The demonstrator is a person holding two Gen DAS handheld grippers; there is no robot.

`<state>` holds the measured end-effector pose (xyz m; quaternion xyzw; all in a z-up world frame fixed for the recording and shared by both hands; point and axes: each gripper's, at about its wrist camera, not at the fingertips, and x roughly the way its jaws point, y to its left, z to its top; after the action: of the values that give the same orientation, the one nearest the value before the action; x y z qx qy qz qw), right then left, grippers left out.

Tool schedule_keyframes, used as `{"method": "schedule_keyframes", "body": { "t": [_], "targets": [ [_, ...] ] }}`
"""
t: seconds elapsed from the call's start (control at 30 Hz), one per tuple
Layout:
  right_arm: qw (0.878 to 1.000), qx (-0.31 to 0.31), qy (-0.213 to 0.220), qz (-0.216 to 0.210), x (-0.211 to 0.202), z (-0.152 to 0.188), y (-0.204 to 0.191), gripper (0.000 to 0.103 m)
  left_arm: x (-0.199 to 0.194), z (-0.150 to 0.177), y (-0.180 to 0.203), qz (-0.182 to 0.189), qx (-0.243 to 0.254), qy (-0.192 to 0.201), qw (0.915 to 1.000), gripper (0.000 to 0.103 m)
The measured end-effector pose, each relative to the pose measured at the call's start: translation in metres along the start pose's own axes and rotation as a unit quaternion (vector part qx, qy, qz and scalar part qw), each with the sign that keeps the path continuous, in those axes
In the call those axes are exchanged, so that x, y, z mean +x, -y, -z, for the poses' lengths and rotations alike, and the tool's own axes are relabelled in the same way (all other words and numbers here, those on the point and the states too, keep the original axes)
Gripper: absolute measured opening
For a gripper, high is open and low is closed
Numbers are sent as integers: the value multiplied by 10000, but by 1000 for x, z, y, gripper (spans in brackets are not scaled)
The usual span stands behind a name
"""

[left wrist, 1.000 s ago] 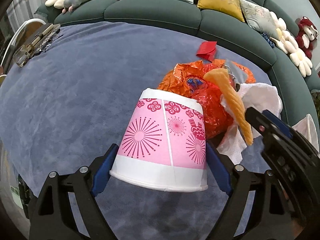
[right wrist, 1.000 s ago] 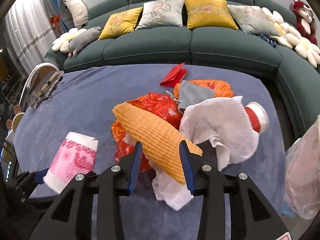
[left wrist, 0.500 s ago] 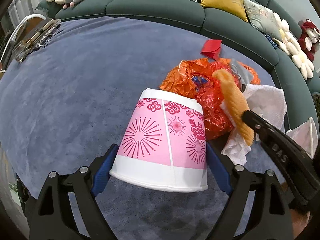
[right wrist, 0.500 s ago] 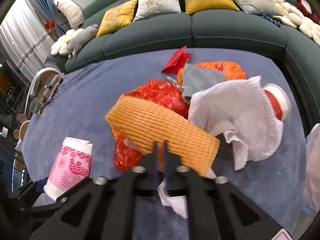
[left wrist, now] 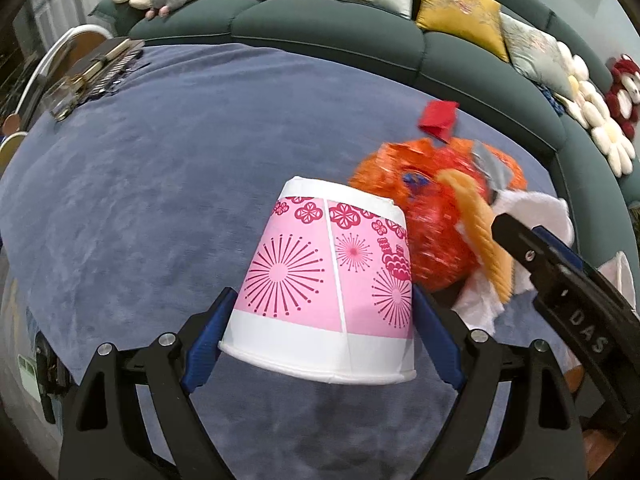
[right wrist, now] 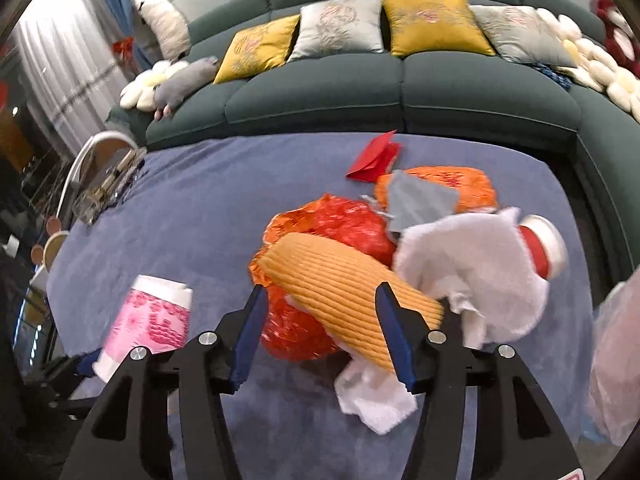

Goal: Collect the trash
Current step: 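Carry the cup and foam net over the bin and open both tools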

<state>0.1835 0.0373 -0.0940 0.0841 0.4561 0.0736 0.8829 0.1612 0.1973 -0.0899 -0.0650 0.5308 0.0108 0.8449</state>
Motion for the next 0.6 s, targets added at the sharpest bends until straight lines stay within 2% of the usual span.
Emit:
{"method": "schedule_keyframes", "body": {
  "t": [0.17, 0.23, 0.27, 0.3, 0.37, 0.6],
  "targets": [
    [9996, -157, -167, 135, 28, -7, -12, 54, 2, -10, -20, -105, -115, 46, 9999, 82],
    [9996, -77, -211, 152, 33, -8, -10, 42, 4, -12, -23, -105, -121, 47, 9999, 82],
    [9997, -12, -217, 108, 34, -9, -9, 23, 4, -13, -24, -98, -119, 49, 9999, 82],
    [9997, 95, -222, 12, 32, -10, -6, 15, 5, -13, -23, -83, -111, 41, 9999, 82],
    [9998, 179, -103, -51, 22, -10, -2, 11, 5, -13, -20, -23, -89, 27, 10000, 82],
    [9971, 483, 584, -101, -45, -16, 21, 10, -9, -8, 20, 267, 205, 106, 9994, 82]
  ]
}}
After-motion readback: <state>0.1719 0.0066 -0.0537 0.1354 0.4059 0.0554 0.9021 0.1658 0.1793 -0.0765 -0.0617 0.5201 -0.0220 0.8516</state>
